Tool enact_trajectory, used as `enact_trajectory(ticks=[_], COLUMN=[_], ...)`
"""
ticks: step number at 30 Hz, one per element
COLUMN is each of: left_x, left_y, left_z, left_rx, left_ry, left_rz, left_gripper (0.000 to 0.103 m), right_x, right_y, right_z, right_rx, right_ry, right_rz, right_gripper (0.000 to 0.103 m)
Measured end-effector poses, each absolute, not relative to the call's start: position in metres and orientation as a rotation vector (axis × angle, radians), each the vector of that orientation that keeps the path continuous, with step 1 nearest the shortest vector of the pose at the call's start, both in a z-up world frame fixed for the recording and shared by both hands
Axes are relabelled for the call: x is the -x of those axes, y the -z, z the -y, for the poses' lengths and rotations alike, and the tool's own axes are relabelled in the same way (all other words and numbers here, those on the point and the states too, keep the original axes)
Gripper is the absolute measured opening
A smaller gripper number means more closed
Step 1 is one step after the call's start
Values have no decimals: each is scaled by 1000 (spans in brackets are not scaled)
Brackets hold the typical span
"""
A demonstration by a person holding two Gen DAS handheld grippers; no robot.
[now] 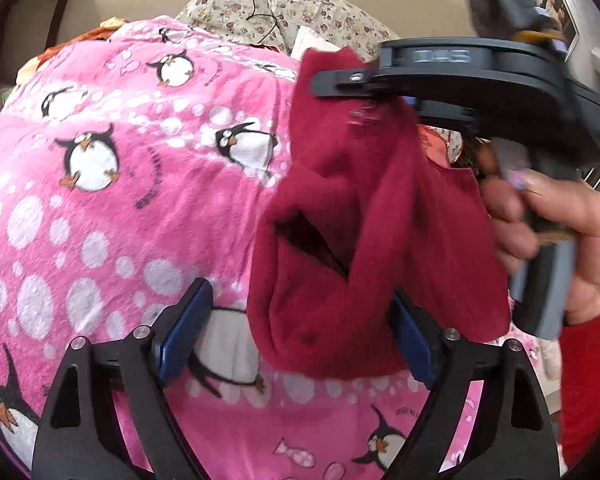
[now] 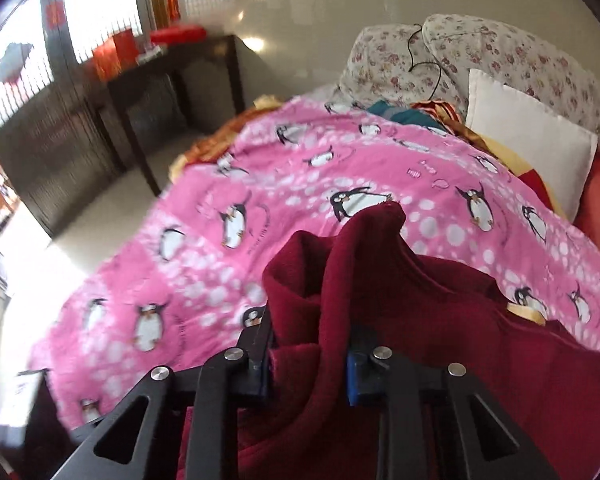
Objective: Fold small clothes
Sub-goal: 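Lift the held side with the right tool and fold it over the bundle, then lower the folded side onto the bundle and open the right tool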
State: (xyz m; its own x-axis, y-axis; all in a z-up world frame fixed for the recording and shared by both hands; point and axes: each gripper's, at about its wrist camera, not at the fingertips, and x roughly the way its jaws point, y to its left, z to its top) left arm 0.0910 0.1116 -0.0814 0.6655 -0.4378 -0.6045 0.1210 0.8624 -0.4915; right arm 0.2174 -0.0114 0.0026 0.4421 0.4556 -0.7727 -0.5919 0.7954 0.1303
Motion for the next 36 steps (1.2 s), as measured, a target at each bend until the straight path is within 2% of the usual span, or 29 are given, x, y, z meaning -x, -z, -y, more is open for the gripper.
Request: enact_trajectory(ticks=[1,2,3,4,5,8,16,20,22,25,29,30,32,36], left_x=[-92,-92,-92,-91,-89,-72,-62,-72,-78,-81,-60,-54,-41,-47], left_y=[81,79,76,72,69,42,-4,13,27,35,11,3,-11,0], left_z=[-110,-107,-101,-94,-88,-58,46,104,123,136,114,105,85,64], left_rx=[443,454,461,438,408,276,182,157,173,155,112,98,82,47], left_ry=[336,361,419,441,438,479,701,758,764,761,757,745,710,589], left_rz=[-784,-788,-802,-812,-810,-750,-717,-769,-818,-908,-851,-819,-747,-707], left_gripper=[86,81,73,58,51,39,39,39,40,50,61,64,78,79], right_x=[-216,-213,-210,-206,-205,-195,-174,-177,-187,-198,-179,-172,-154,-115], right_y=[-5,-9,-13,-18,-21,-37,-73,-48,-19,19,0,-7,-23,-38], right_z=[15,20,25,31,35,63,194,251,271,293,321,325,330,306], right_rx=[151,133,117,105,99,63,-28,-47,-45,-108,-192,-191,-181,-111], right_ry=[-665,-674,-680,-687,-690,-694,-604,-494,-403,-380,-367,-351,-378,-527], right_rz=[-901,-894,-880,-864,-854,-812,-714,-755,-809,-898,-825,-804,-772,-742], right_gripper=[25,25,25,24,24,23,22,22,22,26,45,45,45,45])
